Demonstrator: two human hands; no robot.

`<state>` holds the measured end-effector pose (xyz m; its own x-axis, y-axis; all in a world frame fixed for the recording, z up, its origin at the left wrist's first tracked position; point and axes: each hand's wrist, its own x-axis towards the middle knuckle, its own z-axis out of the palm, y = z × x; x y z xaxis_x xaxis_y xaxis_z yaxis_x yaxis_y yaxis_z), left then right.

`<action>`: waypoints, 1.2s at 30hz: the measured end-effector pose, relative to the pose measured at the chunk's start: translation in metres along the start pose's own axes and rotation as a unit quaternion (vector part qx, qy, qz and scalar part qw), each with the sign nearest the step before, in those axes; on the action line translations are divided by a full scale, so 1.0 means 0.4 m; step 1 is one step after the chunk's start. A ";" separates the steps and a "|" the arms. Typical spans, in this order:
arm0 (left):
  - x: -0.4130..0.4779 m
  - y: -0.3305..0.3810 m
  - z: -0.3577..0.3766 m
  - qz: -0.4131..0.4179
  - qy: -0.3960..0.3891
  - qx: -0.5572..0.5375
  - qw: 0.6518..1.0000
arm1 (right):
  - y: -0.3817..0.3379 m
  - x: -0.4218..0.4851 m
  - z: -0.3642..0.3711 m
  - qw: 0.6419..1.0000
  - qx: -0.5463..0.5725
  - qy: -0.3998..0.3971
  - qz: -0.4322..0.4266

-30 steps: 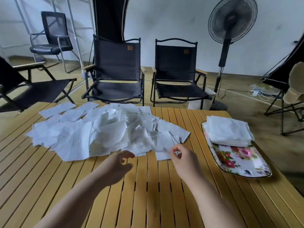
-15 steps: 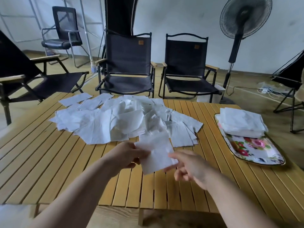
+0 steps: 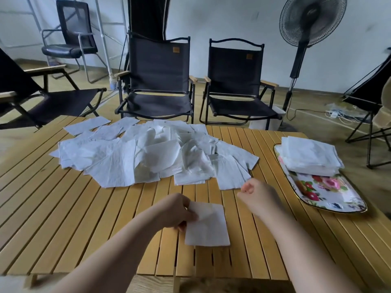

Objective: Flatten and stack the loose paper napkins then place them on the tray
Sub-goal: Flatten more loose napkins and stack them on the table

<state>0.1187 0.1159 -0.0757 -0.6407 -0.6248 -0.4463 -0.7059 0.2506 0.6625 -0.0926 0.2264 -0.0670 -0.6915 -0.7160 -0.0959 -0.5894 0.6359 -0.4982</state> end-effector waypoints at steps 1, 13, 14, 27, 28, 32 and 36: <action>0.005 -0.001 0.004 0.001 -0.001 0.008 1.000 | 0.006 0.015 0.009 0.999 0.012 0.029 -0.013; -0.006 -0.010 -0.039 0.001 0.167 0.162 0.973 | 0.015 0.084 0.093 0.995 0.018 0.049 -0.083; -0.009 -0.011 -0.041 0.005 0.172 0.156 0.973 | 0.009 0.081 0.082 0.993 0.029 0.058 -0.097; -0.060 0.041 -0.057 0.082 -0.015 -0.388 0.918 | -0.070 -0.074 -0.077 0.912 0.365 -0.141 -0.121; -0.065 0.042 -0.056 0.078 -0.020 -0.404 0.911 | -0.064 -0.077 -0.077 0.904 0.382 -0.166 -0.097; -0.072 0.039 -0.043 0.052 0.004 -0.403 0.914 | -0.045 -0.085 -0.074 0.875 0.427 -0.229 -0.010; -0.083 0.036 -0.032 0.038 0.033 -0.380 0.923 | -0.045 -0.087 -0.061 0.904 0.379 -0.200 -0.010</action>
<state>0.1337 0.1306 -0.0436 -0.6418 -0.6768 -0.3606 -0.2273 -0.2812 0.9323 -0.0679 0.2469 -0.0337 -0.3882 -0.8681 -0.3094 -0.0401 0.3513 -0.9354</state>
